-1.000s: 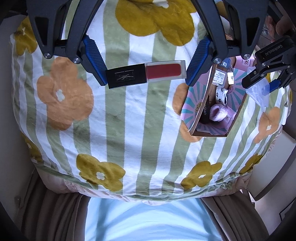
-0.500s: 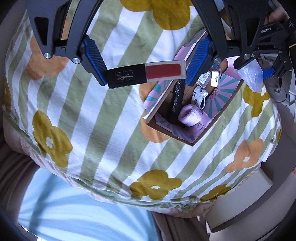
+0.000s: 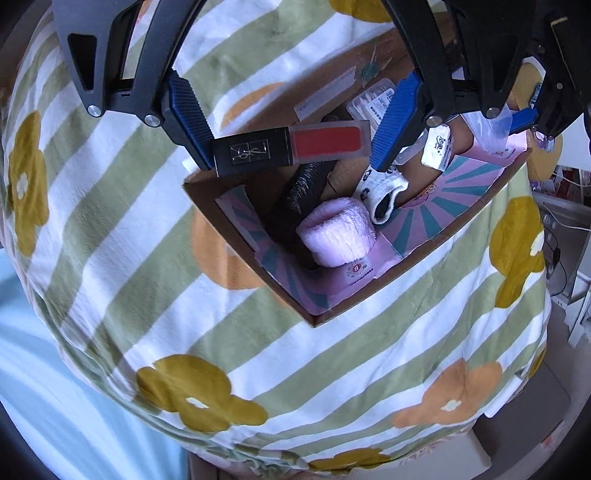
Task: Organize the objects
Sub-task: 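Release earphone case into box with left tool while right tool releases lipstick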
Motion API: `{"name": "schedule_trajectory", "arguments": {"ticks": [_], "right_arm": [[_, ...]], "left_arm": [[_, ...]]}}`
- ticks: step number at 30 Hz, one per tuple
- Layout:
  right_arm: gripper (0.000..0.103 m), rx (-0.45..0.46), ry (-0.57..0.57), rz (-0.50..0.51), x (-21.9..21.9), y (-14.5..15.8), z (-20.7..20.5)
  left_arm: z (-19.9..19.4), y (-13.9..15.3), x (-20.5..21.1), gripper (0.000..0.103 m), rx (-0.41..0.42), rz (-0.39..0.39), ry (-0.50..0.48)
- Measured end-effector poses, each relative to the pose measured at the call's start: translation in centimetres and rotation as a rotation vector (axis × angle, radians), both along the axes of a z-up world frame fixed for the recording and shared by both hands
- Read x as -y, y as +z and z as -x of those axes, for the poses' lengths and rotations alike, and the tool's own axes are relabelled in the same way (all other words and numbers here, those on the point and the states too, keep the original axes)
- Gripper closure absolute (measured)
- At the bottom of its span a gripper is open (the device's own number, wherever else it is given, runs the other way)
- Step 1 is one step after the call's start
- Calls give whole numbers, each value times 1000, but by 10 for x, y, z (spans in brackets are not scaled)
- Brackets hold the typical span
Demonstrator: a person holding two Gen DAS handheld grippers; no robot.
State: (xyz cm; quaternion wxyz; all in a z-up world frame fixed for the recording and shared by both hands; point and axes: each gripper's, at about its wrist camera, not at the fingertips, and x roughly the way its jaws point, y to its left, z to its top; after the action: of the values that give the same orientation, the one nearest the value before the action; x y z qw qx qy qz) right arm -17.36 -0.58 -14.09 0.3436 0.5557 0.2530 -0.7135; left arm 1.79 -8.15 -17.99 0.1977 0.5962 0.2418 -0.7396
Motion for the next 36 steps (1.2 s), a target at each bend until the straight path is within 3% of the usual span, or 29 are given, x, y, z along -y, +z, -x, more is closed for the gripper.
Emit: {"name": "schedule_trajectory", "arguments": {"ticks": [9,17,19,20,22,23,36], "right_arm": [[21,60,108,-47,29,-54,0],[21,80,105,-49,30,-59,-2],[20,83,94,-55,31,-61,-3],[19,82,87,-56,30,-61,-3],[2,65,73,-49,28,-61,-3],[0,58,68,-53,27,-61,-3],[0,82,35,-58,22,-55,-3]], "left_arm": [[9,-26,-12,17,41,-26,-28],[0,-23,-14,16,22,-65,13],[-2,-19,-16,0,0,-84,26],[-3,-17,-17,0,-14,-85,30],[-4,-16,-21,0,-25,-93,24],[-4,-17,-23,0,-19,-87,21],[-10,-19,-37,0,-26,-85,24]]}}
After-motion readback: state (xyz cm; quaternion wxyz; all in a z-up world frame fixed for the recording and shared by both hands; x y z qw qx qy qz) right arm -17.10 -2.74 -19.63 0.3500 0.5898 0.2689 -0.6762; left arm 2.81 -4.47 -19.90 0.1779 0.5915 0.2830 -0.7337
